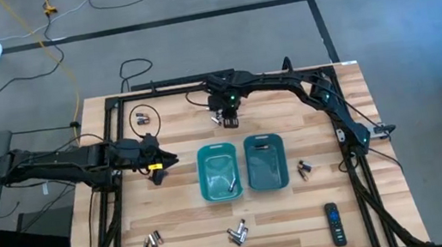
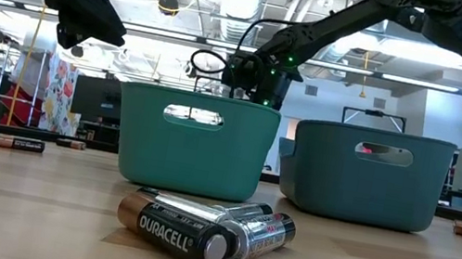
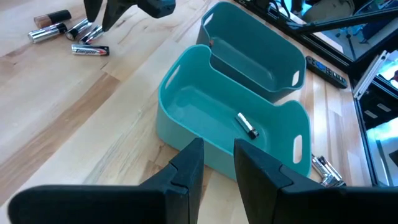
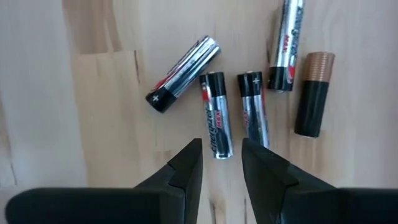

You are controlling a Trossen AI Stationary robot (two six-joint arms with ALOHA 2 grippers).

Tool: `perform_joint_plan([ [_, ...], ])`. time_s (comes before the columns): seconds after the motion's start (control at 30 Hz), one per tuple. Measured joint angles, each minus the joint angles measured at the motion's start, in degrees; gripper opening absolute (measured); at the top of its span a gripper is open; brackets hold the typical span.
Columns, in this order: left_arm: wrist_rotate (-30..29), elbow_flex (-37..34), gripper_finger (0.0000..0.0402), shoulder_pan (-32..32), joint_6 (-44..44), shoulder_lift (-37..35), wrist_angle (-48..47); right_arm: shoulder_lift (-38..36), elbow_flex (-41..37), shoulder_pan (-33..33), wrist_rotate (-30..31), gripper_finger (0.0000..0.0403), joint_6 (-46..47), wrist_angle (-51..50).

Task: Sort batteries
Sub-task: Put the black battery into the blue bin

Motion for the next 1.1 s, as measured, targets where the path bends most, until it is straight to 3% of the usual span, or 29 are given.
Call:
perform_joint_plan([
  [0.4,-0.2,0.0,0.0083,0.0,-0.6,0.0,0.0,-1.5,0.0,0.1,0.0,0.0129,1.9,-2.4],
  [0.77,-0.2,0.0,0.0083,0.0,0.2,0.0,-0.3,-11.5,-0.7,-1.7,-3.3,0.0129,9.4,-1.2],
  [0.9,-0.2,0.0,0.0083,0.0,0.2,0.0,-0.3,-18.4,-7.9,-3.8,-6.1,0.0127,14.0,3.9],
  [1.1,-0.8,0.0,0.0083,0.0,0.3,0.0,-0.2,-33.2,-25.4,-5.5,-6.2,0.0120,21.1,14.1],
])
